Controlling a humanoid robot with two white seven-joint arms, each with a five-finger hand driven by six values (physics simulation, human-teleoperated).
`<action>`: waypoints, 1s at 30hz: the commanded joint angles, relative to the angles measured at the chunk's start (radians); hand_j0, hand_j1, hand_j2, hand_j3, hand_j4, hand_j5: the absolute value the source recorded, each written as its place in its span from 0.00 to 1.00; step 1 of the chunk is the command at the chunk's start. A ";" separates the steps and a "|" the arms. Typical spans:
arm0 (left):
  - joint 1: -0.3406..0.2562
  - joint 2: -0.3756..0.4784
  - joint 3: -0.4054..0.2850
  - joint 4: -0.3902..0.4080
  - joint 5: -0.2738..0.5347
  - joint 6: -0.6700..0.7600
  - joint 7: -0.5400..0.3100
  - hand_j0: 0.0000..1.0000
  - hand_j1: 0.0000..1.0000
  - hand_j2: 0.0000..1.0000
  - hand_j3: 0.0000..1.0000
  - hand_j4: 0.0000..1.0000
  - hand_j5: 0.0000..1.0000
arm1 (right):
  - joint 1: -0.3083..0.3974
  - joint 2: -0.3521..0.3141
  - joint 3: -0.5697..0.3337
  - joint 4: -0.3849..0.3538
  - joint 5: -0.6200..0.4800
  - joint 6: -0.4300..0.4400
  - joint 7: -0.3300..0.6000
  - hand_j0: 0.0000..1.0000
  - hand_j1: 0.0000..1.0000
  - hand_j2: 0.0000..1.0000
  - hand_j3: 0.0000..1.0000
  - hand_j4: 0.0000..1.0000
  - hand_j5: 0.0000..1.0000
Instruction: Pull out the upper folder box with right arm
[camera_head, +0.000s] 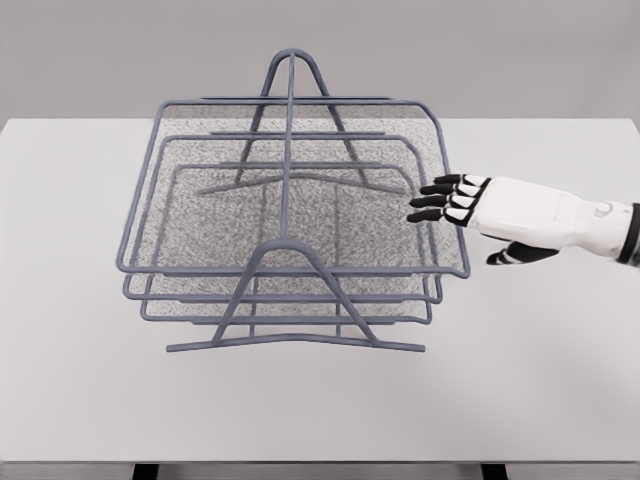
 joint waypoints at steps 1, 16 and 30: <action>0.002 0.000 0.000 0.001 0.000 0.000 0.000 1.00 1.00 1.00 1.00 1.00 1.00 | 0.000 -0.020 -0.004 0.014 0.060 -0.004 0.001 1.00 1.00 1.00 1.00 1.00 1.00; 0.002 0.000 0.000 0.001 0.000 0.000 0.000 1.00 1.00 1.00 1.00 1.00 1.00 | 0.000 -0.070 -0.004 0.063 0.058 -0.004 0.000 1.00 1.00 1.00 1.00 1.00 1.00; 0.002 0.000 0.000 0.001 0.000 0.000 0.000 1.00 1.00 1.00 1.00 1.00 1.00 | 0.000 -0.148 -0.005 0.054 0.058 -0.004 0.000 1.00 1.00 1.00 1.00 1.00 1.00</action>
